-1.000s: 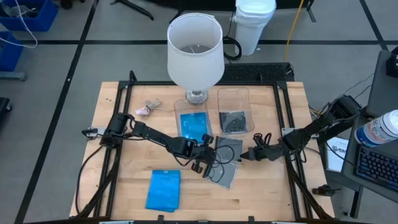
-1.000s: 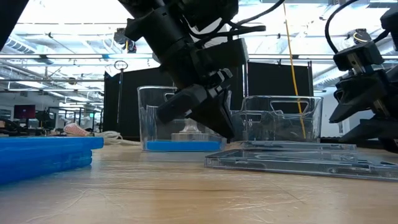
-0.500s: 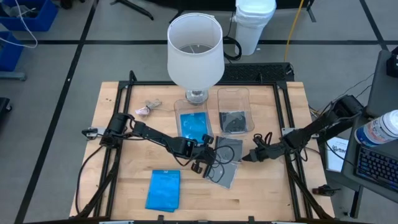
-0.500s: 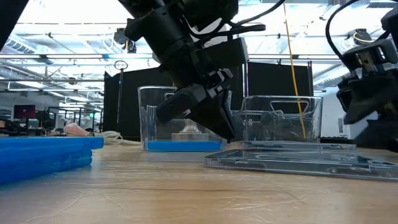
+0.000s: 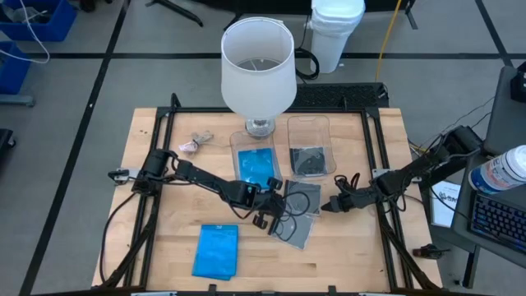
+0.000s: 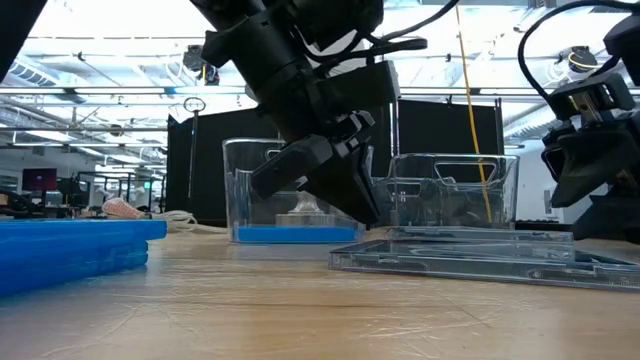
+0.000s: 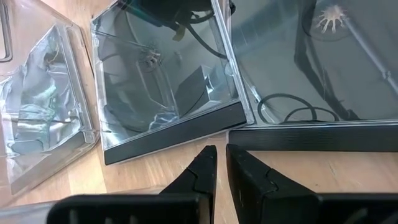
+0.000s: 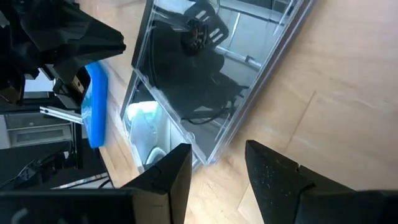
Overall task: Pick & place jewel cases by type
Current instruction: Put the black cd case into the right transparent bin, then put the blue cd case into the left transparent bin
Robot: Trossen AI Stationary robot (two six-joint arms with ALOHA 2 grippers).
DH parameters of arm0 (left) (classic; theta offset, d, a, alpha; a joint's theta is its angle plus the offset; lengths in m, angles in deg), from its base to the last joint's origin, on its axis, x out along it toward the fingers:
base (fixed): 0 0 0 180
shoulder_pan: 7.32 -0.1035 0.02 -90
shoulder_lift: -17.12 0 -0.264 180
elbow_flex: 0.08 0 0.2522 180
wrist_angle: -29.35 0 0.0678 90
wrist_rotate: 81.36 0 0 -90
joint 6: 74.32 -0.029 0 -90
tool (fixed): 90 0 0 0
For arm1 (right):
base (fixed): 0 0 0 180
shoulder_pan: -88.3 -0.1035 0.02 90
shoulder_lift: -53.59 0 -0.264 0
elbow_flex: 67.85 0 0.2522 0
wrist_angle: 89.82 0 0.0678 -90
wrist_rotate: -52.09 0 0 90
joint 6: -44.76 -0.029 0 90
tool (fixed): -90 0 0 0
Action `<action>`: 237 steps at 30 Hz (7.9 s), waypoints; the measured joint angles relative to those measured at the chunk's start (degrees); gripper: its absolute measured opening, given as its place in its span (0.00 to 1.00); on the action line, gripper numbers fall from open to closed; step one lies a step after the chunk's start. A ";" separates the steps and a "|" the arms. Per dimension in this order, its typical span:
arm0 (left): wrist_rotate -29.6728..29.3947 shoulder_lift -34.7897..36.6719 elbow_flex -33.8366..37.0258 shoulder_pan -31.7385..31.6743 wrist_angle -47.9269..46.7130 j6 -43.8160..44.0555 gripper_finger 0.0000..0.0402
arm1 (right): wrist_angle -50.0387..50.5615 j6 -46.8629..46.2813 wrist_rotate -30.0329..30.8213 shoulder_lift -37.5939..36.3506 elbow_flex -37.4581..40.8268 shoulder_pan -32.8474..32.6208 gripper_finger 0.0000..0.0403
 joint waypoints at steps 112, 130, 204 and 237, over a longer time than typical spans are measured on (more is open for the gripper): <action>-3.24 15.15 4.57 28.55 -9.19 11.92 0.11 | 53.31 66.85 18.24 0.21 -53.05 -0.02 0.07; -2.86 15.26 10.89 27.60 -6.01 10.25 0.11 | 78.36 59.63 -15.84 5.05 -66.05 41.95 0.07; -11.01 15.33 9.71 25.89 -4.12 10.38 0.11 | 79.56 60.83 -12.21 7.02 -70.19 30.22 0.16; -7.64 26.91 18.99 59.14 -39.85 63.14 0.11 | -4.55 67.65 -2.80 46.78 -62.36 -7.76 0.01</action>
